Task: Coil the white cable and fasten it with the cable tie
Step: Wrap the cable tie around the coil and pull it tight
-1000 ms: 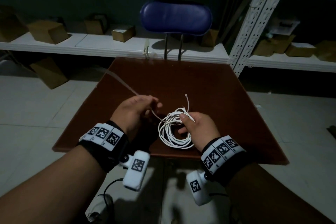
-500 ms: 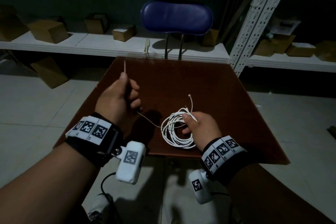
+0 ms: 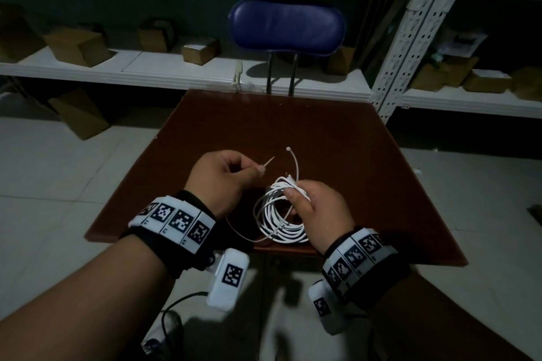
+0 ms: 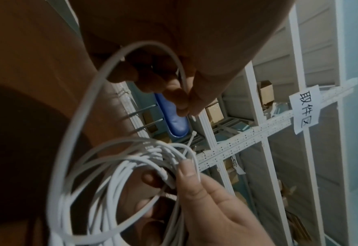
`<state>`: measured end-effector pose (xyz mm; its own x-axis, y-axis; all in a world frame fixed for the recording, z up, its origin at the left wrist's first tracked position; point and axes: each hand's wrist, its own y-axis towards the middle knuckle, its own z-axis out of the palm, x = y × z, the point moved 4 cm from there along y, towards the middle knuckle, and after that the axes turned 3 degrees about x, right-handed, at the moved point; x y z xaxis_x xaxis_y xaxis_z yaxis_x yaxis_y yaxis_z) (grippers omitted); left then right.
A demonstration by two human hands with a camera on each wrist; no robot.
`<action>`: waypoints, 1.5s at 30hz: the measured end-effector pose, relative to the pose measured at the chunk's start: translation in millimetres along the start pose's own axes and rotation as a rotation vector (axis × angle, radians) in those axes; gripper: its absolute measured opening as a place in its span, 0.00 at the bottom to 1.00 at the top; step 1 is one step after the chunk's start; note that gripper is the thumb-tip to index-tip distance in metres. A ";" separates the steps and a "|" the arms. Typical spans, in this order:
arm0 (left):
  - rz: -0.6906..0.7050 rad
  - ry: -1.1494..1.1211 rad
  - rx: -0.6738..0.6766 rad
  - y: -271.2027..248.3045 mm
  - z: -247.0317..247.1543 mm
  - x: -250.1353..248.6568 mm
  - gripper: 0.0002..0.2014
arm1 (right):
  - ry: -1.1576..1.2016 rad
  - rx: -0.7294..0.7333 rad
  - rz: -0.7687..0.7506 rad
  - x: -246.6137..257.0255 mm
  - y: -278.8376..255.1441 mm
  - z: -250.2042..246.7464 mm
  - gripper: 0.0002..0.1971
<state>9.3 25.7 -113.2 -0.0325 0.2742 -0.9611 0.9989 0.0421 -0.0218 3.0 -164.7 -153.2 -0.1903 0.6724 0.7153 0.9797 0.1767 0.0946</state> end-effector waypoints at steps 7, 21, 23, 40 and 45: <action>0.051 0.040 -0.050 1.2 4.5 -2.7 0.09 | -0.038 0.024 -0.043 3.1 -2.9 1.7 0.15; 0.060 0.030 -0.043 7.2 5.1 4.1 0.12 | -0.034 0.023 -0.079 6.0 -4.3 2.9 0.14; 0.062 0.008 -0.035 6.4 6.2 3.9 0.12 | -0.031 0.026 -0.085 6.9 -5.0 3.7 0.14; 0.048 -0.126 0.207 19.0 5.5 18.6 0.22 | -0.091 0.087 -0.118 8.2 -5.5 5.1 0.16; -0.005 -0.202 0.392 17.4 6.6 15.4 0.23 | -0.114 0.129 -0.119 10.6 -6.7 3.8 0.17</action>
<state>26.4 24.3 -130.3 -0.0684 0.0802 -0.9944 0.9375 -0.3356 -0.0916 -5.8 -156.0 -148.9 -0.3169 0.7168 0.6211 0.9353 0.3449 0.0792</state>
